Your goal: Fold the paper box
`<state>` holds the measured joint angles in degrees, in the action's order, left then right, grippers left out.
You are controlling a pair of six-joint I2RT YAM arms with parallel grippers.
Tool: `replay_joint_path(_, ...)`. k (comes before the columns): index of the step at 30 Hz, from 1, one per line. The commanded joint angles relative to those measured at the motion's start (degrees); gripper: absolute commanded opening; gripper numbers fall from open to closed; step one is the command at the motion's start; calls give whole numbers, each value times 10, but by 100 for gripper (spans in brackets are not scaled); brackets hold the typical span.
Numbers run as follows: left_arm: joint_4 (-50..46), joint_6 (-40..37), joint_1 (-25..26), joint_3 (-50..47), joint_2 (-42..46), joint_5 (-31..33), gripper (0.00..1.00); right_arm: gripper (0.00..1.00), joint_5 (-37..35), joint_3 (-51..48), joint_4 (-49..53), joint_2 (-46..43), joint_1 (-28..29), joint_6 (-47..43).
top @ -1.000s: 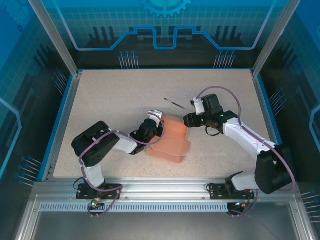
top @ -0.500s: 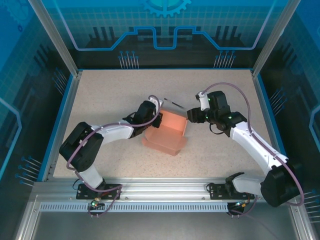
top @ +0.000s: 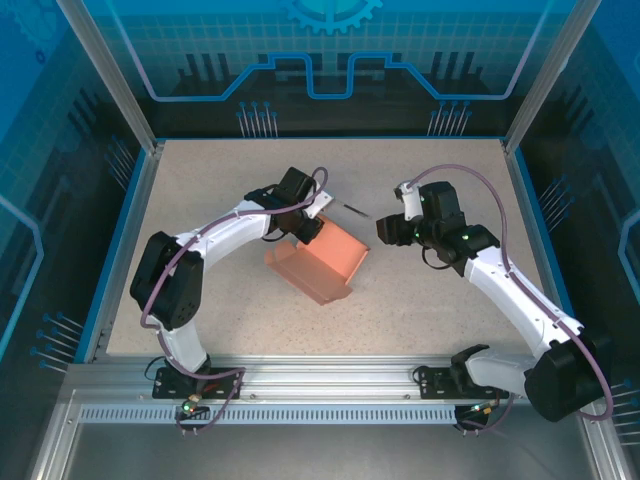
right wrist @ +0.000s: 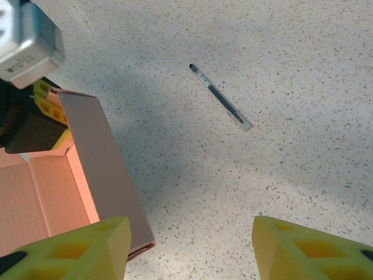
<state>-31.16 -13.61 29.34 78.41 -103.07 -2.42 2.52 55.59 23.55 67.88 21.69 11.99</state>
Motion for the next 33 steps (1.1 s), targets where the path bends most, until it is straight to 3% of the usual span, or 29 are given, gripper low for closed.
replay_joint_path(1, -131, -74, -11, 48, -24, -37, 0, 58, 17, -6, 3, 5, -5, 1)
replay_joint_path(11, -245, -114, -38, 155, -116, -55, 0, 59, 15, -29, 3, 11, -5, 3)
replay_joint_path(33, -341, -123, -41, 358, -301, -55, 0, 58, 18, -49, -13, 36, -3, 6)
